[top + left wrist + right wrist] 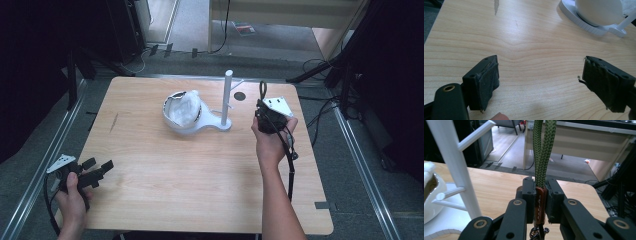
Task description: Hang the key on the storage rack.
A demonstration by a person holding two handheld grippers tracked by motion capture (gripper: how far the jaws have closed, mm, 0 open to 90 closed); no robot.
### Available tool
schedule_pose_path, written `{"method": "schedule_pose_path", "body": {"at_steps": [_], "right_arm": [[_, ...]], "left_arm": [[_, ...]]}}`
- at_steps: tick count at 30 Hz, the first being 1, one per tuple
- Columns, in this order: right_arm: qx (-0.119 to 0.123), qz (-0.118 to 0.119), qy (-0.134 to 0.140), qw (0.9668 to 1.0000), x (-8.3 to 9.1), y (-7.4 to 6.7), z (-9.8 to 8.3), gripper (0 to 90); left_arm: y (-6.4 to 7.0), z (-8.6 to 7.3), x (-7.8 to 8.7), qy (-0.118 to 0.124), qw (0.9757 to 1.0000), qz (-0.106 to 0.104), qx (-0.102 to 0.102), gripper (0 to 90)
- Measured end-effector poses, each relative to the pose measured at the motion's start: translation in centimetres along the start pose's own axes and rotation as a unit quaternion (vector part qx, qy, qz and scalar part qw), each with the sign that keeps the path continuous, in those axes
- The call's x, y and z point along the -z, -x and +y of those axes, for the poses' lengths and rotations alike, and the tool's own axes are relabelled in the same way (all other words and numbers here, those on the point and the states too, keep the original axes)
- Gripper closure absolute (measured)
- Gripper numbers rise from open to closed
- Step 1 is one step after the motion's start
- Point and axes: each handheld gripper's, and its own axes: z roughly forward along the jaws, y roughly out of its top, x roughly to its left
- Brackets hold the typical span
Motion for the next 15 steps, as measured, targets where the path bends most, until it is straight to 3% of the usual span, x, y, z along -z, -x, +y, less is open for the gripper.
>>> {"method": "schedule_pose_path", "body": {"at_steps": [15], "right_arm": [[0.026,0.020,-0.002,0.9995,-2.0,-2.6,0.3,80.7]], "left_arm": [[0.0,0.0,0.0,0.000,1.0000,-0.001,-0.001,14.7]]}}
